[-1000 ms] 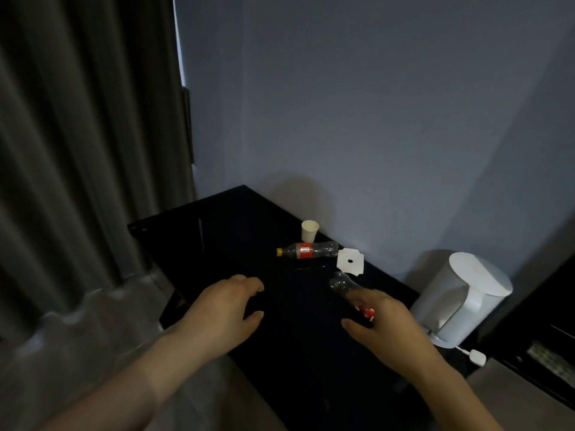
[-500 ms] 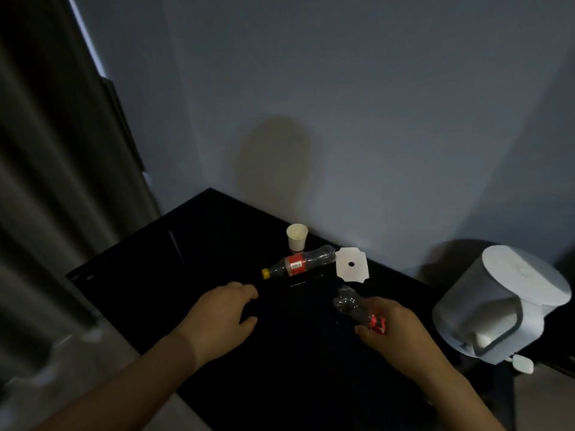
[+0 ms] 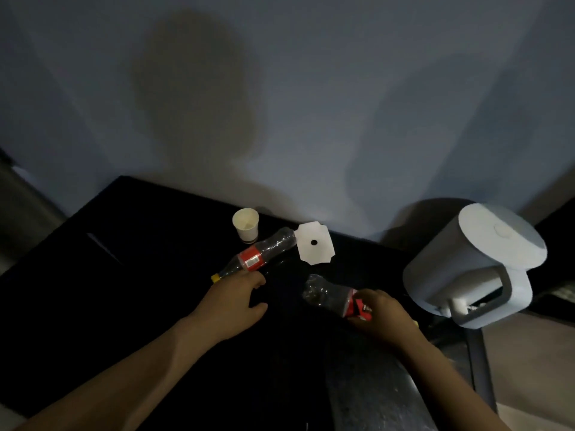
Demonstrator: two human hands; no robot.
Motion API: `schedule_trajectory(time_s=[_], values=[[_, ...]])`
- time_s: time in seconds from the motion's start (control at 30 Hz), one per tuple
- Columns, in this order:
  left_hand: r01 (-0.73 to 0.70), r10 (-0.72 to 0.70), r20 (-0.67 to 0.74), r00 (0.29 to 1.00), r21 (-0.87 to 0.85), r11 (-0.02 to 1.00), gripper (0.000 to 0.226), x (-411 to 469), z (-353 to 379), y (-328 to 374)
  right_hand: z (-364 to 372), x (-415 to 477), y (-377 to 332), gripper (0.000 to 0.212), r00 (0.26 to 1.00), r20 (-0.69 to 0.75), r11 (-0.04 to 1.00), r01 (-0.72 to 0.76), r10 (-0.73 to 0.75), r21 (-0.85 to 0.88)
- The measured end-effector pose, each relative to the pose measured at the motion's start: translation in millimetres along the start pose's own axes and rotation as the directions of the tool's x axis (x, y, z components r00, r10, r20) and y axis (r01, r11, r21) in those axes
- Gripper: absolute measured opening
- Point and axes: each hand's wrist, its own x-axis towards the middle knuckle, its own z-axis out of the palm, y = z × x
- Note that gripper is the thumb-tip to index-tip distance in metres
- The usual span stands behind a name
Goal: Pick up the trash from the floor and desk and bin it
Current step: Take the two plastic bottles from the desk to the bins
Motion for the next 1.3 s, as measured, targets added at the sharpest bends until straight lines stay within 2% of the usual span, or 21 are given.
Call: schedule_trajectory(time_s=[0.2,0.33,0.47,0.67,0.73,0.8,0.97,1.17,1.3], values=[[-0.069,0.057,0.111,0.992,0.106,0.992,0.058,64,16,-31,24,27,6,0.050,0.991,-0.051,0.992,-0.122,0.121,-0.013],[-0.045,0.031,0.087,0.996,0.160,0.986,0.067,99,26,-50,43,47,2,0.055,0.976,-0.094,0.979,-0.201,0.198,-0.029],[0.009,-0.028,0.129,0.991,0.142,0.990,0.072,123,36,-72,60,58,3,0.066,0.956,-0.169,0.959,-0.261,0.240,-0.114],[-0.014,-0.006,0.136,0.991,0.144,0.990,0.095,143,46,-97,73,61,5,0.062,0.935,-0.263,0.942,-0.288,0.239,-0.169],[0.012,-0.037,0.195,0.980,0.126,0.992,0.101,145,50,-102,78,57,4,0.062,0.927,-0.279,0.936,-0.307,0.253,-0.173],[0.070,-0.086,0.266,0.960,0.072,0.995,0.097,140,60,-105,83,52,2,0.064,0.922,-0.275,0.930,-0.327,0.275,-0.166],[0.076,-0.068,0.246,0.967,-0.024,0.997,0.079,115,88,-100,98,37,-7,0.075,0.905,-0.167,0.912,-0.406,0.393,-0.053],[0.153,-0.094,0.262,0.960,-0.214,0.965,0.067,90,91,-102,122,8,-22,0.090,0.865,-0.045,0.862,-0.493,0.500,0.115],[0.129,-0.073,0.237,0.969,-0.228,0.965,0.068,80,83,-102,119,-10,-31,0.071,0.830,-0.093,0.814,-0.508,0.550,0.283]])
